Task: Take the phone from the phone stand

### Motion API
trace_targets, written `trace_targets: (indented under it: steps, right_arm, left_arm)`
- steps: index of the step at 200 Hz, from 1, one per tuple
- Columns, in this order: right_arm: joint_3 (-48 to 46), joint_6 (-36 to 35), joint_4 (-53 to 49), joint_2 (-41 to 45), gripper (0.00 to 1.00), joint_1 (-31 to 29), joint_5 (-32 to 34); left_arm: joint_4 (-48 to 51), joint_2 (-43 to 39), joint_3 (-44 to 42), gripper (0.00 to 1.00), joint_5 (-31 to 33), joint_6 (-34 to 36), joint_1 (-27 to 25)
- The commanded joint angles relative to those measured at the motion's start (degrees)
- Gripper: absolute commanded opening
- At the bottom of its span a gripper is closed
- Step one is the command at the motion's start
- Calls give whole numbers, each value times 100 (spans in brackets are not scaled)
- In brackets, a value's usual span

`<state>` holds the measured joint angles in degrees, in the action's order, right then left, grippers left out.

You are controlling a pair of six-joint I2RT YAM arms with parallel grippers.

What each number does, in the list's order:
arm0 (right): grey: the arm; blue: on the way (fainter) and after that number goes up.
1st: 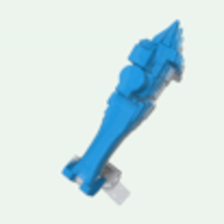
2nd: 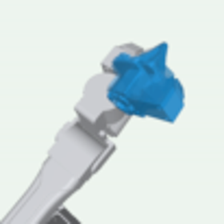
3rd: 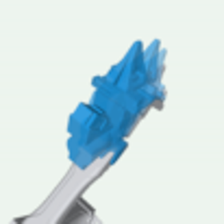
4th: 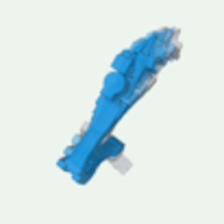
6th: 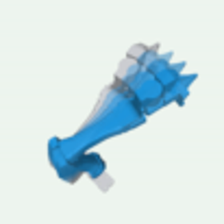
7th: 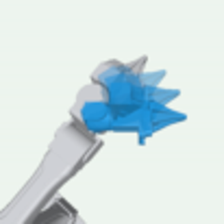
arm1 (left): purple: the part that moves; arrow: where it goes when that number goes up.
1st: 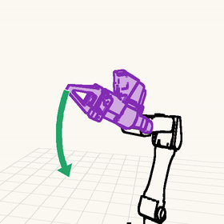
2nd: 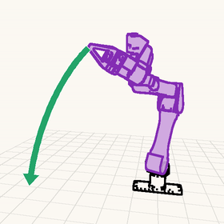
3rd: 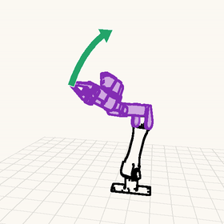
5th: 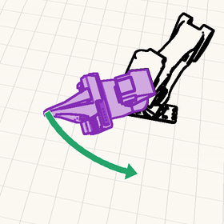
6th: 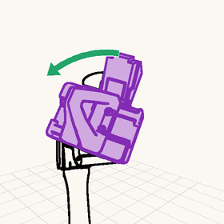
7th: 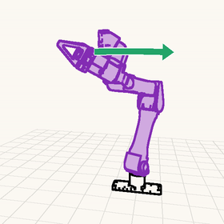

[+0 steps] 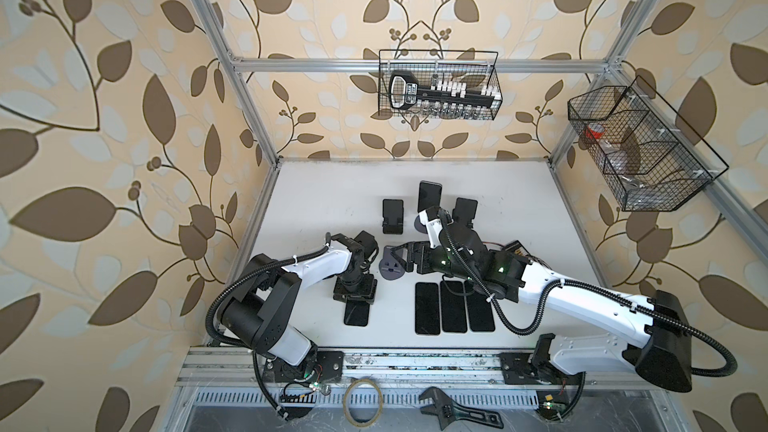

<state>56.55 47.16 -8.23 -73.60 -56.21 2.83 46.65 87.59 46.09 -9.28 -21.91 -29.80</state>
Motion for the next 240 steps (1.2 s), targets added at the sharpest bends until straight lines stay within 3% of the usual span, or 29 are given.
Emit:
trace_targets:
  steps: [1,240]
  right_arm:
    - [-119,39,53,-12,86,-29,26]
    - [-100,-23,-3,6,86,18,18]
  left_arm:
    - [97,67,144,68,-230,-4,-8]
    - [509,824,313,80,-294,-254,-280]
